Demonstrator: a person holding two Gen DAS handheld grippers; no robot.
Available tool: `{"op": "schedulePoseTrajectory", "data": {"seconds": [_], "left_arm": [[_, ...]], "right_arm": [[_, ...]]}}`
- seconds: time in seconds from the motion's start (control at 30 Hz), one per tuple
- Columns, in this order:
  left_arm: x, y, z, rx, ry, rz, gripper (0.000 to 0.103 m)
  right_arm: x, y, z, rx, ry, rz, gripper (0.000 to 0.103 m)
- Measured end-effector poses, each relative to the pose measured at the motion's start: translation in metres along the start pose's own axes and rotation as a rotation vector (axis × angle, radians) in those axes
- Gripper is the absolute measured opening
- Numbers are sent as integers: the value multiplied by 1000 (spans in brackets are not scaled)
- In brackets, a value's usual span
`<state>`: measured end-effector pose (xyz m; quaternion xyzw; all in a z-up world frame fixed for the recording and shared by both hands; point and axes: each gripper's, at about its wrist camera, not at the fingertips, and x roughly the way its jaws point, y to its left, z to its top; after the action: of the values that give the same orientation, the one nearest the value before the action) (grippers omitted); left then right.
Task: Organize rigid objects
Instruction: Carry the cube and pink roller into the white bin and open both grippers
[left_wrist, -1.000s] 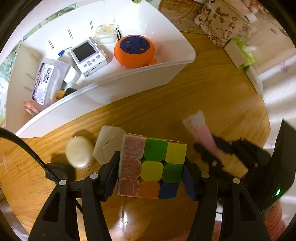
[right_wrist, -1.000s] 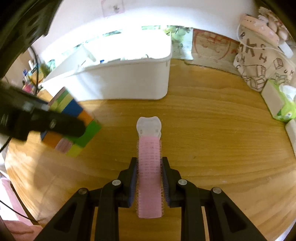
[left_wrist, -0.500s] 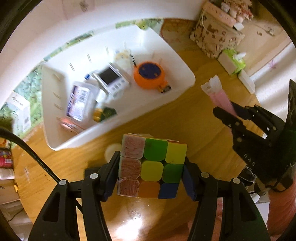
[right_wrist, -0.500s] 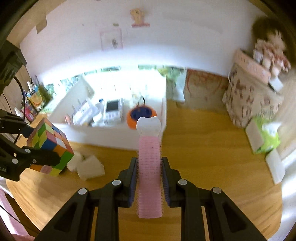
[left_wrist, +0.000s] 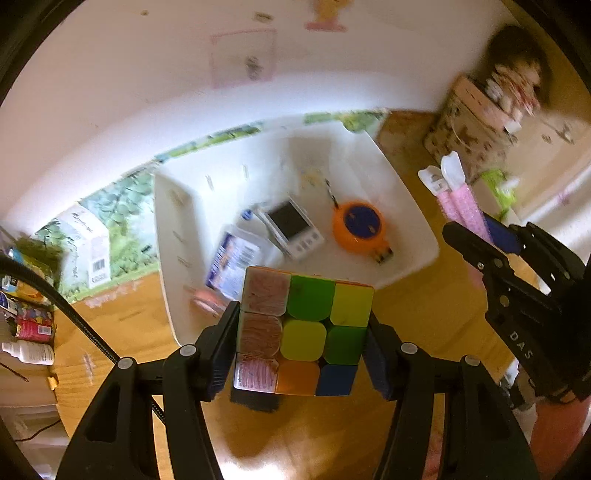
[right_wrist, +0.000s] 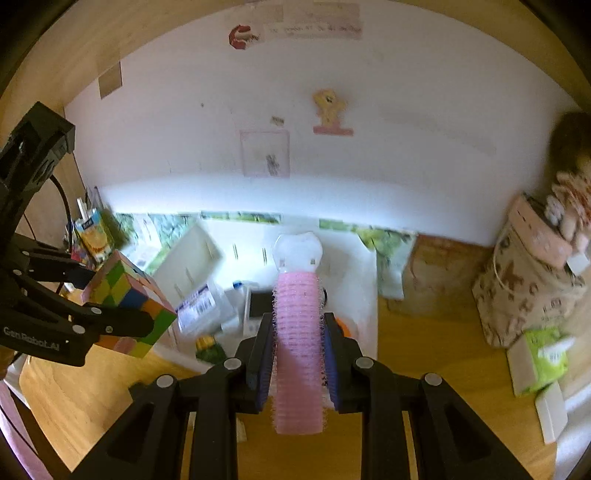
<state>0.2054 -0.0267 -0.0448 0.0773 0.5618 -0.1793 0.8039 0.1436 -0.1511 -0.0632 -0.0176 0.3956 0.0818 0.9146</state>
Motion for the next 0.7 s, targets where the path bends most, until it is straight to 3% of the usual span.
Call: {"op": "schedulePoseTrajectory", "data": {"seconds": [0.3,0.7], "left_arm": [[15,21,17,-31,-129,-22,64],[30,45,6,-121,-322,-107,64]], "right_arm": [[34,8,15,0,-52,24,25],[83,6,4,40,-69,16,26]]}}
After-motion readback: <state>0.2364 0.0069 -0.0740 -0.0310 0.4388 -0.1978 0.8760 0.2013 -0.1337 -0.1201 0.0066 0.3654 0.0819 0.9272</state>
